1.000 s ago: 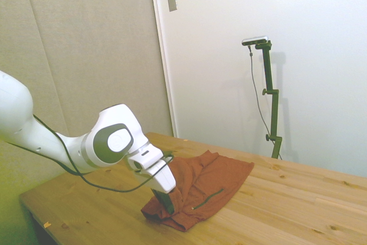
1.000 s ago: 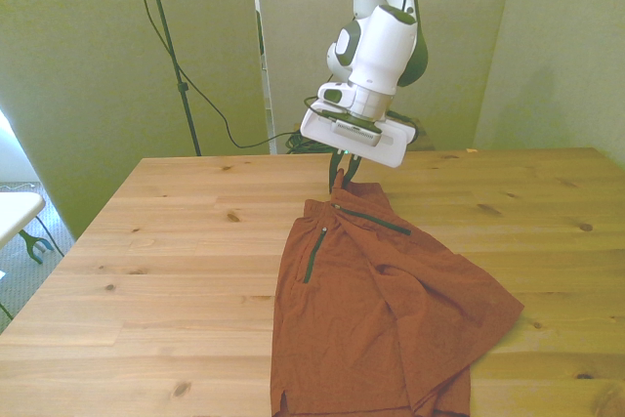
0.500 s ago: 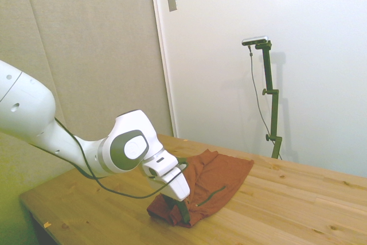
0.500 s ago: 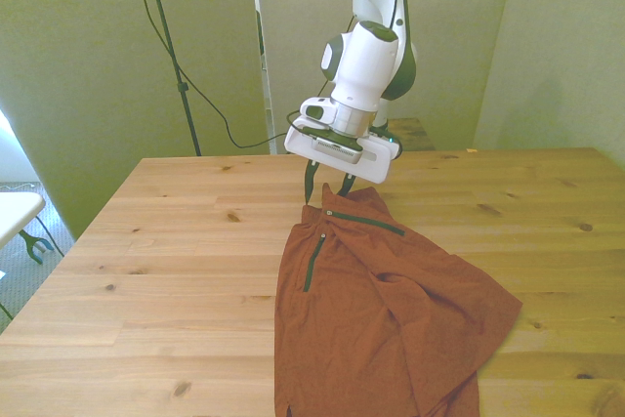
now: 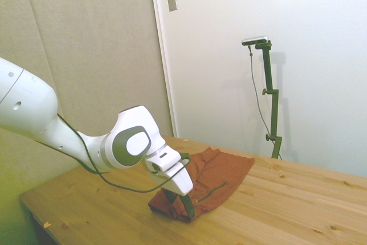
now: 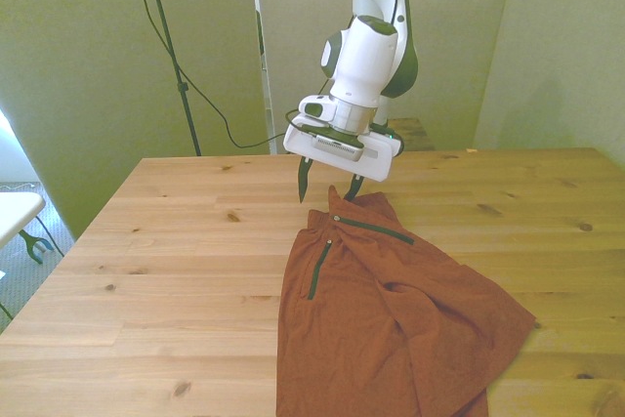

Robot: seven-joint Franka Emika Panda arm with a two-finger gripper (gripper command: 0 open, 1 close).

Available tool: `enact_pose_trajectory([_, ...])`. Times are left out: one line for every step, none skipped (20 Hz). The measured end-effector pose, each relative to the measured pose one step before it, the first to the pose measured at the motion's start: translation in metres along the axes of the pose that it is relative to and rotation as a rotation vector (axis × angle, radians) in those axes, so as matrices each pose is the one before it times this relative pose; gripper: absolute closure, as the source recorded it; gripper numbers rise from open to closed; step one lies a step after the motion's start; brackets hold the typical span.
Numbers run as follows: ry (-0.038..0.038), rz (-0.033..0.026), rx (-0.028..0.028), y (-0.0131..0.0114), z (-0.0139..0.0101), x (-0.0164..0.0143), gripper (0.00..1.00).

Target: Fold the shorts

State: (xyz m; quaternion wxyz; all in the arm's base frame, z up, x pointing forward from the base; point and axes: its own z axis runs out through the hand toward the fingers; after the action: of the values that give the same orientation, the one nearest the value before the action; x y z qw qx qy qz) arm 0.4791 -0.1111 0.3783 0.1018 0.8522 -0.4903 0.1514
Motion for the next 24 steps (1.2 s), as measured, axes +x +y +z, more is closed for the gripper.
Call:
enact_pose_trajectory([0.00423, -0.00248, 0.00146, 0.00022, -0.00723, -0.00117, 0.0])
enact_pose_trajectory([0.00345, -0.00384, -0.00024, 0.00063, -0.00696, -0.00234, 0.0])
enact_pose_trajectory([0.00241, -0.00449, -0.00132, 0.00097, -0.00599, -0.00321, 0.0])
enact_pose_trajectory([0.0037, -0.00353, 0.00193, 0.00127, -0.00578, -0.00301, 0.0])
enact_pose_trajectory([0.00426, -0.00445, 0.00118, 0.00056, -0.00603, -0.0028, 0.0])
enact_pose_trajectory([0.00552, -0.00405, 0.00302, 0.0006, -0.00628, -0.00252, 0.0])
enact_pose_trajectory([0.00604, -0.00343, 0.00243, 0.00079, -0.00657, -0.00222, 0.0])
enact_pose_trajectory([0.00775, -0.00366, 0.00456, 0.0005, -0.00733, -0.00198, 0.0])
enact_pose_trajectory([0.00848, -0.00322, 0.00462, 0.00019, -0.00762, -0.00136, 0.0])
enact_pose_trajectory([0.00878, -0.00364, 0.00376, 0.0001, -0.00797, -0.00103, 0.0])
enact_pose_trajectory([0.00957, -0.00526, 0.00532, -0.00086, -0.00788, -0.00149, 0.0])
enact_pose_trajectory([0.00903, -0.00682, 0.00456, -0.00191, -0.00746, -0.00224, 0.0])
enact_pose_trajectory([0.00992, -0.00981, 0.00599, -0.00337, -0.00736, -0.00281, 0.0])
enact_pose_trajectory([0.01064, -0.01504, 0.00201, -0.00541, -0.00751, -0.00346, 0.0])
enact_pose_trajectory([0.01782, -0.02214, 0.00244, -0.00786, -0.00842, -0.00318, 0.0])
enact_pose_trajectory([0.0237, -0.02687, -0.00021, -0.00926, -0.00879, -0.00277, 0.0])
enact_pose_trajectory([0.03065, -0.03385, 0.00379, -0.01138, -0.00909, -0.00182, 0.0])
enact_pose_trajectory([0.03176, -0.03838, 0.0094, -0.01422, -0.00961, -0.00167, 0.0])
enact_pose_trajectory([0.02879, -0.04463, 0.01133, -0.01625, -0.00702, -0.00149, 0.0])
enact_pose_trajectory([0.03111, -0.05113, 0.01251, -0.01847, -0.00436, -0.00249, 0.0])
enact_pose_trajectory([0.03585, -0.04642, 0.00754, -0.02101, -0.00109, -0.00211, 0.0])
enact_pose_trajectory([0.03197, -0.03766, 0.00345, -0.02066, 0.00207, -0.00137, 0.0])
enact_pose_trajectory([0.0294, -0.0281, 0.00355, -0.02142, 0.00341, -0.00089, 0.0])
enact_pose_trajectory([0.03009, -0.02452, 0.0027, -0.02198, 0.00481, -0.00002, 0.0])
